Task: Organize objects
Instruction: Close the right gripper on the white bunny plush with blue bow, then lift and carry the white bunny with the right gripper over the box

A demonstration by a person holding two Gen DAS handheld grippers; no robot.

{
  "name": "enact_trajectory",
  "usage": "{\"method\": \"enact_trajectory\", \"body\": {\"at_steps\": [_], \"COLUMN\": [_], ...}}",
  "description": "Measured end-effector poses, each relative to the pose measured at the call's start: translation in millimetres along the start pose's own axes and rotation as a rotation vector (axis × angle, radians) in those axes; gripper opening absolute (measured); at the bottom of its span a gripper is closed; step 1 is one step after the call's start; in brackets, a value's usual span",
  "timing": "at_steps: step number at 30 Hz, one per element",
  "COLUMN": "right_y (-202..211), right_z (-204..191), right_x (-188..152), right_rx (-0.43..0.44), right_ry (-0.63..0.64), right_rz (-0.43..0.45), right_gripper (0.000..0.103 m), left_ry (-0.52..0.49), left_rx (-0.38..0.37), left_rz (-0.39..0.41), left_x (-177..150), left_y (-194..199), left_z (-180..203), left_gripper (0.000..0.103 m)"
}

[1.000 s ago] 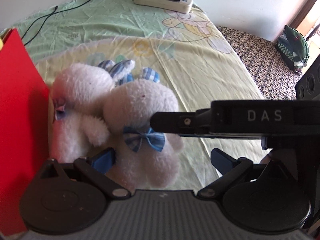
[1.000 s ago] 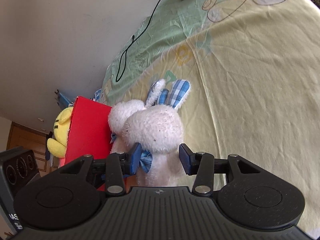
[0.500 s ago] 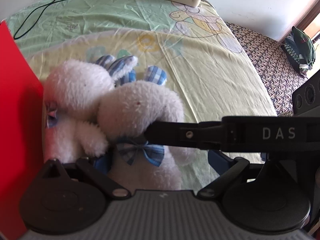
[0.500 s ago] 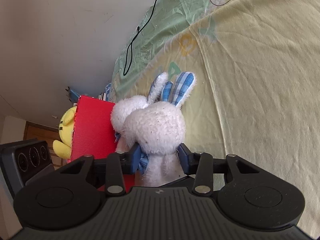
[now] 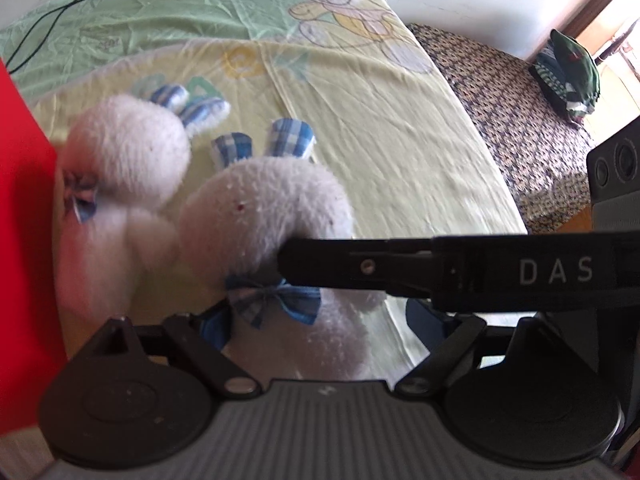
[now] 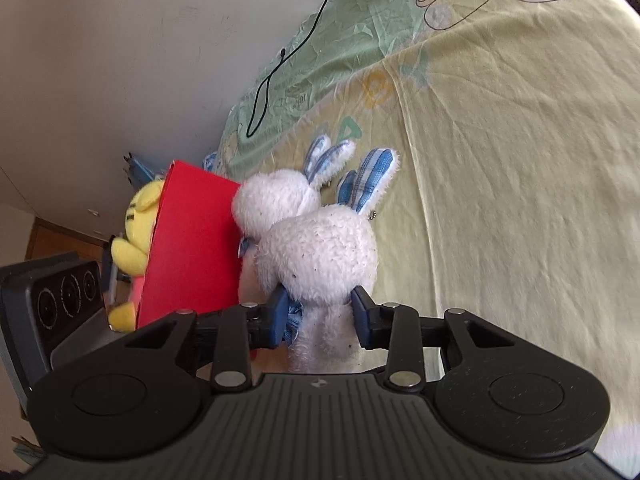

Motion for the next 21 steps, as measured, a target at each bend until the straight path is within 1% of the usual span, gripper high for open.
{"method": "enact_trajectory", "body": {"at_steps": [5,8,11,15,17,21], "right_y": [15,20,20,17,15,11], "right_z": [-1,-1,0,1,1,4], "right_x": [-25,-39,-50,-59,-59,-57], "right_rx": [-0.034,-0.046,-0.047,-0.060,-0.056,-0.040], "right_ry": [0.031,0.037,0.029,0.035,0.015,-0.031], "right_rz": [-0.011,-0.027,-0.045,-0.039,-0.025,-0.019], "right_gripper": [0.037,0.037,0.039,0.043,0.046,0.048], "left_ry": [-0.012,-0.035,-0.054,-0.048,-0.055,-0.060], "left_rx": [-0.037,-0.043,-0.029,-0.023,-0.013,0.001], "left_rz": [-0.031,-0.055,-0.061,-0.047,-0.032,-0.008], "left_x": [-26,-43,-53,-52,-49,-48], "left_y": [3,5,5,3,2,-3], "left_z": [15,22,22,14,13,13], "left_gripper": [0.088,0.088,0.090,0.094,0.094,0.091]}}
Point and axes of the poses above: each gripper's, at about its wrist camera, not at the fingertips, and y roughly against the way its jaws point, z to its right, x to its top, the point moved 8 cm from there along -y, roughly the way its jaws point, and after that the axes turned 12 degrees about -x, right-handed, at the moved point
